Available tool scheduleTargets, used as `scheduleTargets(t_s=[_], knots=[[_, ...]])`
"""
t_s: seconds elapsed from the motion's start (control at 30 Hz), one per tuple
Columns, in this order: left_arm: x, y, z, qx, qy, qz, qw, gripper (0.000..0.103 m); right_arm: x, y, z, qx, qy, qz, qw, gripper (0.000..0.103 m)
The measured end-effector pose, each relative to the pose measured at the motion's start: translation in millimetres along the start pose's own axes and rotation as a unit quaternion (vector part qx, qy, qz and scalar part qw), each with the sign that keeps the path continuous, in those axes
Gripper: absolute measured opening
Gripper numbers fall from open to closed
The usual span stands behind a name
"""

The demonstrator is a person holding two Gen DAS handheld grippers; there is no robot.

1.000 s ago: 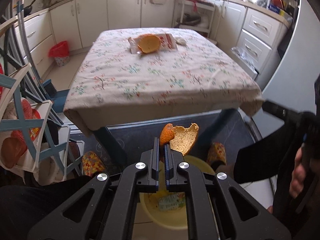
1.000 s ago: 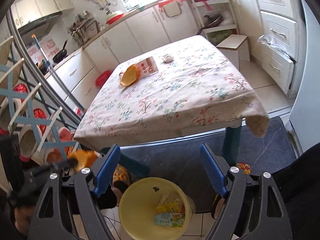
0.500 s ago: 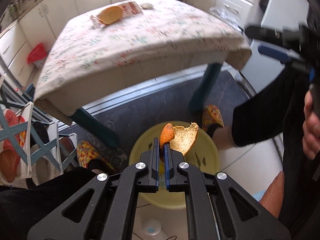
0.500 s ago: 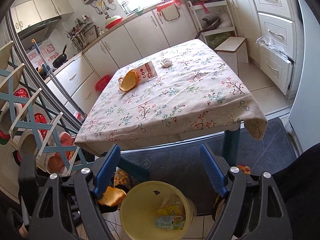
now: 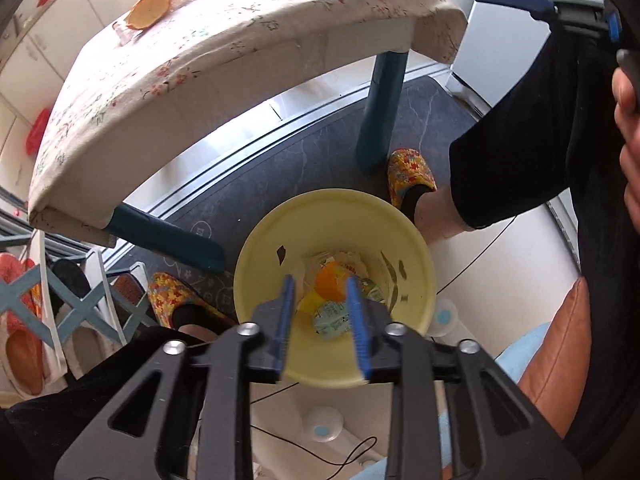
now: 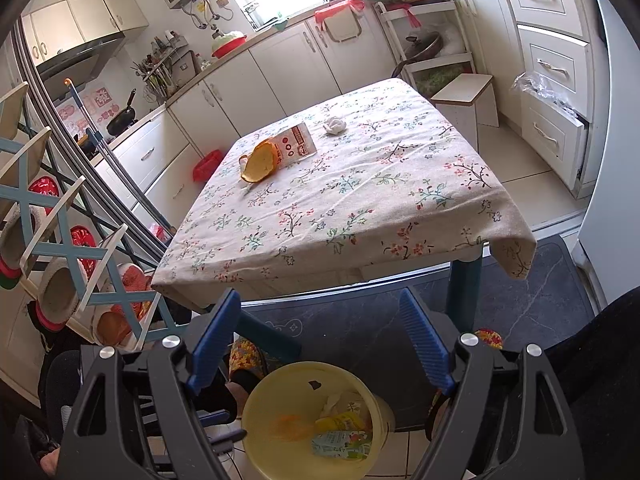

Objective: Collect trash
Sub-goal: 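Open the left gripper to drop the orange peel into the basin, then move both tools back up to the paper bag and peel on the table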

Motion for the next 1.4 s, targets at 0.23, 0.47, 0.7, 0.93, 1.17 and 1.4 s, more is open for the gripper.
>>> scheduleTargets(t_s=[0.23, 0.47, 0.7, 0.93, 1.17, 1.4], knots=[[-7, -2, 4, -0.013, 0.016, -0.006, 0.9998, 0.042, 0, 1, 0, 0.000, 0.001, -0.001, 1.000, 0.078], [2, 7, -3, 0.001, -0.009, -0.025, 0.9997, 0.051, 1, 2, 0, 0.000, -0.001, -0.001, 1.000, 0.078], [12, 15, -15, 0.015, -0.043, -0.046, 0.9979, 0.058, 1, 4, 0, 0.001, -0.001, -0.001, 1.000, 0.079], [29, 34, -29, 0.049, -0.090, -0.079, 0.9916, 0.066, 2, 7, 0, 0.008, -0.003, 0.000, 1.000, 0.079], [45, 57, -36, 0.095, -0.129, -0.098, 0.9821, 0.068, 4, 15, -2, 0.033, -0.014, 0.000, 0.999, 0.079], [56, 73, -40, 0.135, -0.154, -0.108, 0.9728, 0.071, 2, 23, -2, 0.052, -0.016, -0.004, 0.999, 0.081]])
Point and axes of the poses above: each gripper's, at about its wrist camera, not at the fingertips, and x roughly against the way its jaws point, y to its left, z to its underside, the point moved 7 cm from there along -x, roughly the way its jaws point, and after that the axes turned 6 degrees about -y, right-handed, at the moved point
